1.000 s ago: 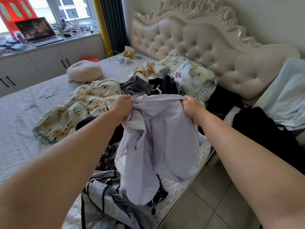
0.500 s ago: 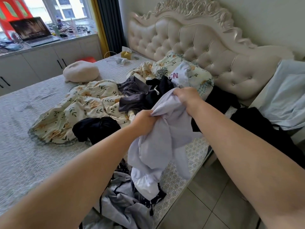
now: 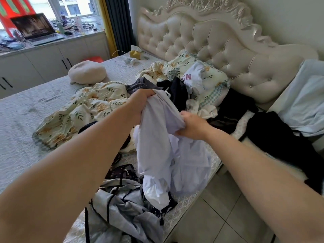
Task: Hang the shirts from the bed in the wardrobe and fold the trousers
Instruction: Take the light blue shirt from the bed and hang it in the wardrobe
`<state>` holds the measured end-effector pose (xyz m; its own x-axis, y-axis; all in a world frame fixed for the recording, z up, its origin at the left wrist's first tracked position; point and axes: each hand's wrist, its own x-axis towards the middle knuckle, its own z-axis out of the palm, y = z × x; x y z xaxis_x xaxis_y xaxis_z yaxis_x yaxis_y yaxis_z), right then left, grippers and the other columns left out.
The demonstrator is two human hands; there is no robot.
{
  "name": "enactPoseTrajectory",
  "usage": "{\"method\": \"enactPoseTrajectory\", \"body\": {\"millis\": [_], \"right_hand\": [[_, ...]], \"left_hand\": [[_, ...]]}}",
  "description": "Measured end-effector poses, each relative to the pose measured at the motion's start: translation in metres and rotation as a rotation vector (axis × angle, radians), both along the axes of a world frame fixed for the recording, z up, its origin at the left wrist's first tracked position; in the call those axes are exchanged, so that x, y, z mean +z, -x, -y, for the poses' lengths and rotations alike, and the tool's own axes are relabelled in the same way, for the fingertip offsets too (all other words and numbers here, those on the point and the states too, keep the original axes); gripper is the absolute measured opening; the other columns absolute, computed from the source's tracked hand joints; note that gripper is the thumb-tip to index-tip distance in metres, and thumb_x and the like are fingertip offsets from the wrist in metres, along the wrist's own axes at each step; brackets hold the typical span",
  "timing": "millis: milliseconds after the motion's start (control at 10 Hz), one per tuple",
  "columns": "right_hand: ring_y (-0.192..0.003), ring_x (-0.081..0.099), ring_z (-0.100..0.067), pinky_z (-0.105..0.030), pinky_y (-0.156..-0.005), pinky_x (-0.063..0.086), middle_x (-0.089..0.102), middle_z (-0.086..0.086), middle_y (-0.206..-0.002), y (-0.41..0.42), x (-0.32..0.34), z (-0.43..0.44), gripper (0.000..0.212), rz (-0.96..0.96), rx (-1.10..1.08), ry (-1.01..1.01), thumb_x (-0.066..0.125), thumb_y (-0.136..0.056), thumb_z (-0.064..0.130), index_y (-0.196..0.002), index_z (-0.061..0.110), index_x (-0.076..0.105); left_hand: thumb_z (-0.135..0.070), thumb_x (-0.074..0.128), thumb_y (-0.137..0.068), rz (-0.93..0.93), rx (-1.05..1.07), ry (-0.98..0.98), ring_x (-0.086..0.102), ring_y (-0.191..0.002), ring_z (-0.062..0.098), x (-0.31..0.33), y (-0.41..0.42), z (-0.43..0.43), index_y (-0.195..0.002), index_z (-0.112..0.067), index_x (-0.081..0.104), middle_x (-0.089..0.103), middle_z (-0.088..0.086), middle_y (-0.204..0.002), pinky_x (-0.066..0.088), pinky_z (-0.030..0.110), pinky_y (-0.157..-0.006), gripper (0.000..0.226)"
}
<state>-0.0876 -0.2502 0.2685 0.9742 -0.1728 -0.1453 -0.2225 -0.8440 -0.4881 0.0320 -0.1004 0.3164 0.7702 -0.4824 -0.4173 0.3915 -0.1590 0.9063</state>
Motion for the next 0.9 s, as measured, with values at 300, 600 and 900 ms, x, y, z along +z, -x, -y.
{"method": "enactPoseTrajectory", "body": {"millis": [300, 600, 900], "right_hand": [[-0.08, 0.063, -0.027, -0.035, -0.073, 0.051, 0.065, -0.014, -0.09, -0.003, 0.016, 0.009, 0.021, -0.101, -0.522, -0.975, 0.052, -0.096, 0.027, -0.091, 0.009, 0.062], [-0.103, 0.058, -0.033, -0.044, -0.091, 0.047, 0.056, -0.019, -0.125, -0.012, 0.021, 0.007, 0.045, -0.178, -0.619, -1.232, 0.038, -0.1, 0.037, -0.138, 0.013, 0.042], [-0.114, 0.054, -0.023, -0.033, -0.089, 0.046, 0.053, -0.003, -0.127, 0.011, 0.018, 0.024, 0.105, -0.059, -0.458, -0.223, 0.056, -0.051, 0.085, -0.13, 0.016, 0.045]], "left_hand": [[-0.015, 0.069, -0.083, 0.496, 0.049, -0.278, 0.054, -0.112, 0.025, -0.046, 0.004, -0.011, -0.135, -0.017, 0.045, 0.053, 0.008, -0.127, 0.045, 0.039, -0.099, 0.058], [-0.023, 0.06, -0.088, 0.854, -0.401, -0.491, 0.047, -0.12, 0.027, -0.11, 0.075, 0.006, -0.127, -0.014, 0.052, 0.054, 0.008, -0.127, 0.041, 0.042, -0.097, 0.041], [-0.019, 0.035, -0.097, 0.131, 0.098, -0.247, 0.046, -0.065, 0.016, -0.043, 0.025, 0.009, -0.087, -0.014, 0.053, 0.047, 0.001, -0.077, 0.042, 0.028, -0.063, 0.021]]}}
